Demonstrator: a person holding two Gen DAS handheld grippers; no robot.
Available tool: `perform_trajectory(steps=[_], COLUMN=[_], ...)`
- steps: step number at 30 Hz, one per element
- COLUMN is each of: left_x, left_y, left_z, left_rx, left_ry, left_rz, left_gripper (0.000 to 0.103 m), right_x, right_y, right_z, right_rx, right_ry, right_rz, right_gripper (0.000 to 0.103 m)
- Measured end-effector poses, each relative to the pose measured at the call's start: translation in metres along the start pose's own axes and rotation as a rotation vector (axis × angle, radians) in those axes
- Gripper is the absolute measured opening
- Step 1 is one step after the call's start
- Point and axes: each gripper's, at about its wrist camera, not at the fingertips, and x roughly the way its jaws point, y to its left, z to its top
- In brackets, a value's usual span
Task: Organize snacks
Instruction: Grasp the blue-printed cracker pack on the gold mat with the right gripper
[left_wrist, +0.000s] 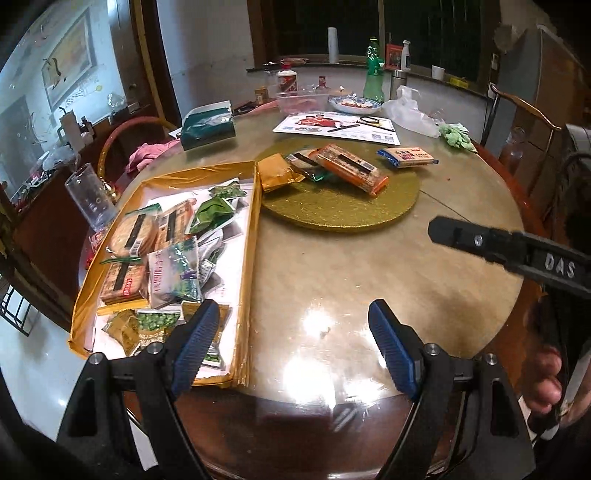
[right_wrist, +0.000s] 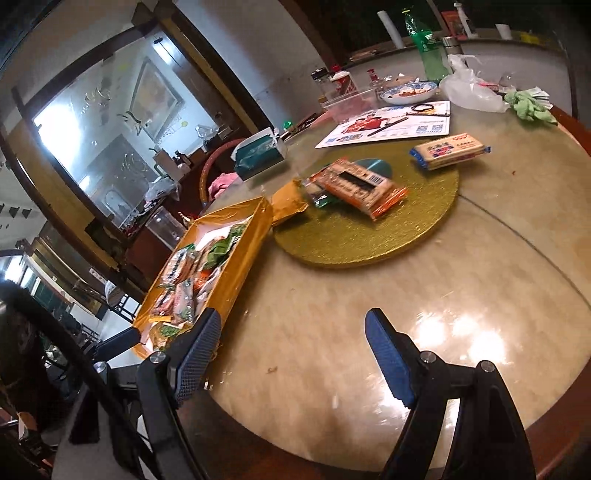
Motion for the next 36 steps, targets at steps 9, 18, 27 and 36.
perform_trajectory(steps=[9, 18, 27, 36], left_x=[0.016, 0.031, 0.044, 0.051], left_y=[0.008, 0.028, 0.031, 0.033], left_z=[-0.002, 0.003, 0.011, 0.015], left_rx=[-0.035, -0.104, -0.126, -0.131], left_ry=[0.028, 0.046, 0.07, 0.083], left_rz=[-0.059, -0.115, -0.146, -0.135], left_gripper=[0.083, 0.083, 0.083, 0.083], right_x=[0.03, 0.096, 0.104, 0.132], right_y=[-0.023, -0.051, -0.127, -0.179], right_z=[0.026, 0.081, 0.155, 0.186], right_rx=[-0.047, -0.102, 0.112, 0.344], right_ry=[0.052, 0.132, 0.082, 0.096], right_rz=[-0.063, -0.12, -0.337, -0.501], right_gripper=[0.08, 0.08, 0.08, 0.08])
